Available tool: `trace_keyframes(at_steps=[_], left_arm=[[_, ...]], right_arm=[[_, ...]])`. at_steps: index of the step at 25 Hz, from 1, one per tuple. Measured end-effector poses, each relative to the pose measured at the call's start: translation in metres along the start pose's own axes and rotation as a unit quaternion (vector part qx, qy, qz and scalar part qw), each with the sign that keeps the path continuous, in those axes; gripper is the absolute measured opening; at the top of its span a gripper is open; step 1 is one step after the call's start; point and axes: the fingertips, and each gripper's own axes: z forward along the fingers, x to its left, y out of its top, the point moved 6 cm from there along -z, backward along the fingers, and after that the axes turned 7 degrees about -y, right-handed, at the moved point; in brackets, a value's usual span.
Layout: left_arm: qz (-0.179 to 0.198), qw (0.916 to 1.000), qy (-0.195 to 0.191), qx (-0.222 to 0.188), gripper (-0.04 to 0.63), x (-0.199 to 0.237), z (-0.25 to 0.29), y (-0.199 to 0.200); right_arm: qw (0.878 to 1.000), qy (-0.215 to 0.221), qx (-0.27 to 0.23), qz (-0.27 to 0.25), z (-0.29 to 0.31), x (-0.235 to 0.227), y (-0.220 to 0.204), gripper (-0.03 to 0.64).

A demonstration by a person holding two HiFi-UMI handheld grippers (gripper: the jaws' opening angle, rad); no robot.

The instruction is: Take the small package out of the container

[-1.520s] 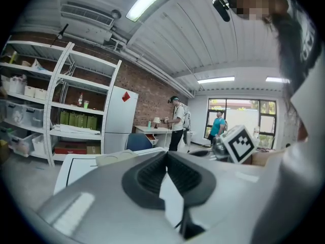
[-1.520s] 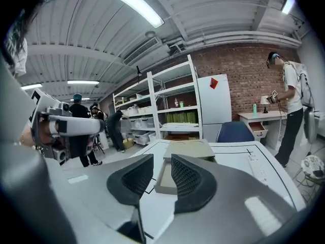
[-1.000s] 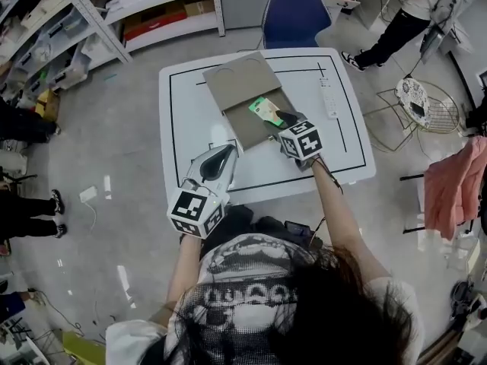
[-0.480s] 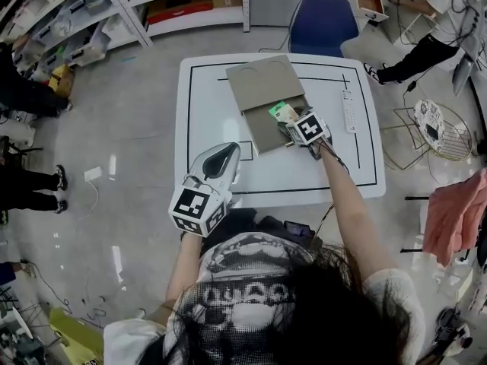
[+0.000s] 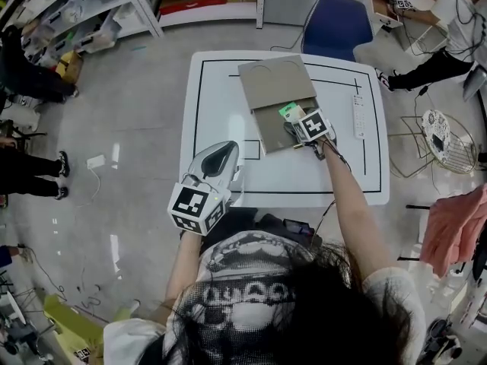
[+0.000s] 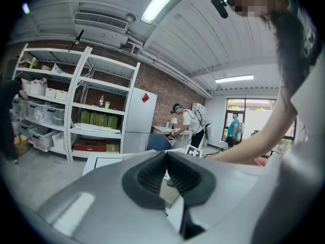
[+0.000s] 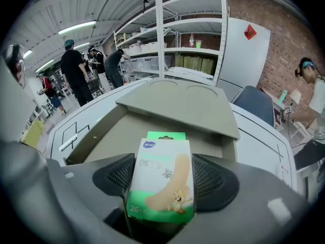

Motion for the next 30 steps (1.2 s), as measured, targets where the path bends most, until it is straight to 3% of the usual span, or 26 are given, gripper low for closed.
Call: trace_keyframes(at_steps=[5,10,15,22,30], left_arm=[[-0.002,1.0,-0.001,0.002,0.0,0.002,0.0,-0.001],[-0.002,1.0,-0.005,0.003,0.0,0.001,0.0,-0.001],[-0.003,0.9999,-0.01,0.003,0.0,-0.001,0.001,-0.002],[-0.007,0.9998,-0.018,0.0,0.0,-0.005,-0.004,-0.003],[-0.005,0.9996,-0.026,-0.002,0.0,-0.017,-0.011,-0.006]], right_arm=[[1.0,0.003,0.004,-0.016,-0.004,0.001,0.004,0.356],[0.997,0.009,-0.019,-0.071,-0.024,0.01,0.016,0.356],[0.994,0.015,-0.045,-0.094,-0.049,0.019,0.025,0.356],[0.992,0.018,-0.083,-0.096,-0.087,0.035,0.03,0.356],[0.983,0.014,-0.169,-0.072,-0.147,0.063,0.035,0.356]])
